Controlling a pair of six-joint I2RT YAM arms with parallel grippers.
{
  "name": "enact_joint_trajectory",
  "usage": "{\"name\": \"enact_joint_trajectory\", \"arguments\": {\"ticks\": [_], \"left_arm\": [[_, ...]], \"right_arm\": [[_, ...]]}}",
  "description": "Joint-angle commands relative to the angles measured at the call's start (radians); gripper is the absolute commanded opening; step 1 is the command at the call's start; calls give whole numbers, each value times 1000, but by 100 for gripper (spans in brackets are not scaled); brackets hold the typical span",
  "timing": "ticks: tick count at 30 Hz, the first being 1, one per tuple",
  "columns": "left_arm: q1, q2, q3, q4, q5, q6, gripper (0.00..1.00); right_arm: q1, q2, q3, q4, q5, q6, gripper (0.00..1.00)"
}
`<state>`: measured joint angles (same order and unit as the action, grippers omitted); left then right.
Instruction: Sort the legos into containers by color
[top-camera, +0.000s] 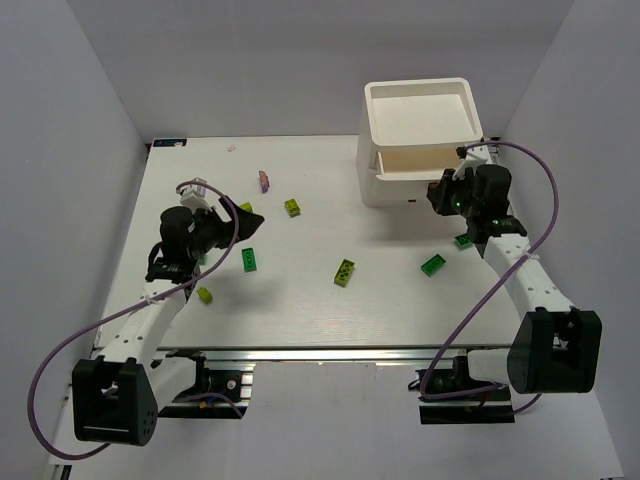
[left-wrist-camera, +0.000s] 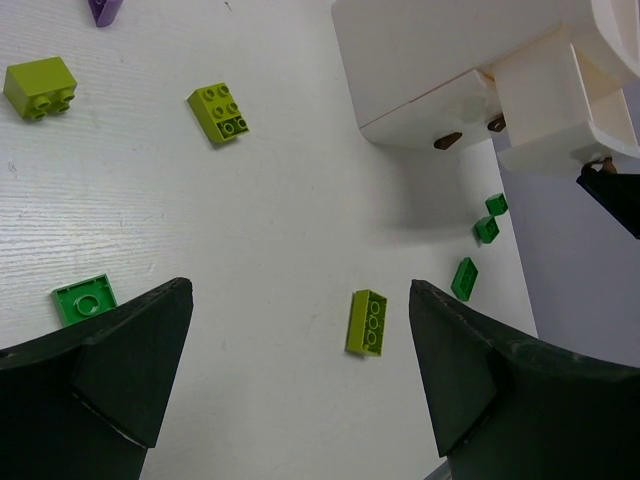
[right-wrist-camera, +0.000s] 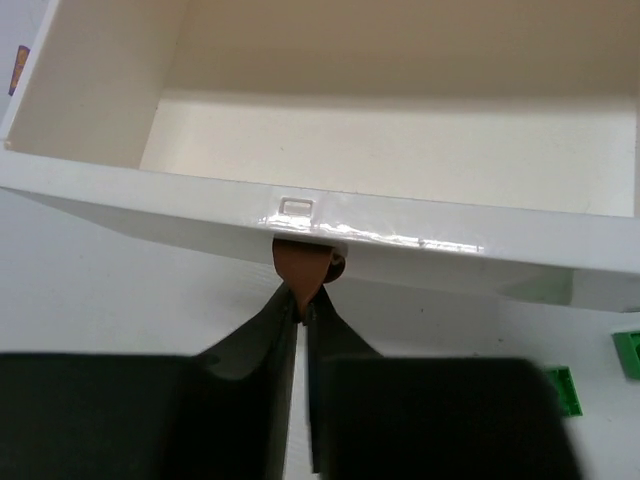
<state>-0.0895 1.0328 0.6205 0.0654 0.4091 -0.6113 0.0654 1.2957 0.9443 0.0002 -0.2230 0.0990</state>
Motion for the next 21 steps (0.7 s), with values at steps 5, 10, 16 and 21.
{"name": "enact_joint_trajectory", "arguments": {"ticks": [5, 10, 16, 21], "left_arm": [[-13, 45, 82, -30, 8, 10, 98], [-13, 85, 145, -143, -38, 39, 96], [-13, 151, 195, -248, -59, 42, 74], [-13, 182, 225, -315, -78, 39, 50]], "right_arm": [[-3, -30, 30, 1, -169, -57, 79], [-3, -35, 42, -172, -349, -229, 89], [4, -42, 27, -371, -643, -537, 85], [17, -27, 27, -688, -843, -1110, 67]]}}
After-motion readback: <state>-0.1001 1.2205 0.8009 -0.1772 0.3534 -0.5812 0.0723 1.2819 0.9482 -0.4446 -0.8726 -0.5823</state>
